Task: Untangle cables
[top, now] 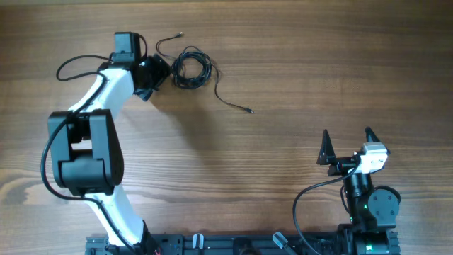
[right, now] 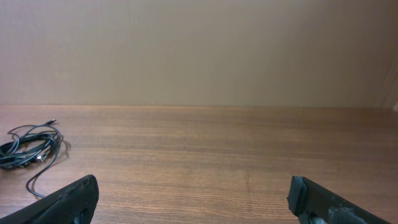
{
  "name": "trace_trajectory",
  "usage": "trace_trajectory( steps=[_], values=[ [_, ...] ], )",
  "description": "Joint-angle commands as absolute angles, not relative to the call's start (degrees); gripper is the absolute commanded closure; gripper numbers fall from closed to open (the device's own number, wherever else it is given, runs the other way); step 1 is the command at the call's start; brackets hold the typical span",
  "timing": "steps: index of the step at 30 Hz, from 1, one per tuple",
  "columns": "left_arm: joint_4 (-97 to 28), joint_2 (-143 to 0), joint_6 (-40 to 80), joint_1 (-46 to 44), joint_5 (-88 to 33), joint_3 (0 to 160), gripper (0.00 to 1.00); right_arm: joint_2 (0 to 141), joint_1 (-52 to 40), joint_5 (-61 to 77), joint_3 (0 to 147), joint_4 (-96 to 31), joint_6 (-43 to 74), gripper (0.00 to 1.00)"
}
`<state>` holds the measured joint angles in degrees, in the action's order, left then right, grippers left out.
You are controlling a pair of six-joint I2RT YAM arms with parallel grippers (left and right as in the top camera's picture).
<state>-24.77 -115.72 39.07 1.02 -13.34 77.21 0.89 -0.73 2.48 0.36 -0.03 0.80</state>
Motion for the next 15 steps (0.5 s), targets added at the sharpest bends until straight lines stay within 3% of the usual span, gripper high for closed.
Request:
trace_trajectory(
  steps=[1, 4, 15],
  values=[
    [-25.21, -116.07, 34.46, 1.63, -24.21, 77.47, 0.12, 0.43, -1.1, 1.52, 0.3, 0.16, 1.5, 0.0],
    [-26.52, -116.07, 34.5, 1.67, -24.21, 77.47, 0.01, 0.43, -1.1, 1.52, 0.3, 0.16, 1.52, 0.0],
    [-28.93, -117.01, 34.52, 1.61, -24.88, 77.47, 0.0, 0.43, -1.1, 1.52, 0.3, 0.16, 1.5, 0.0]
  ],
)
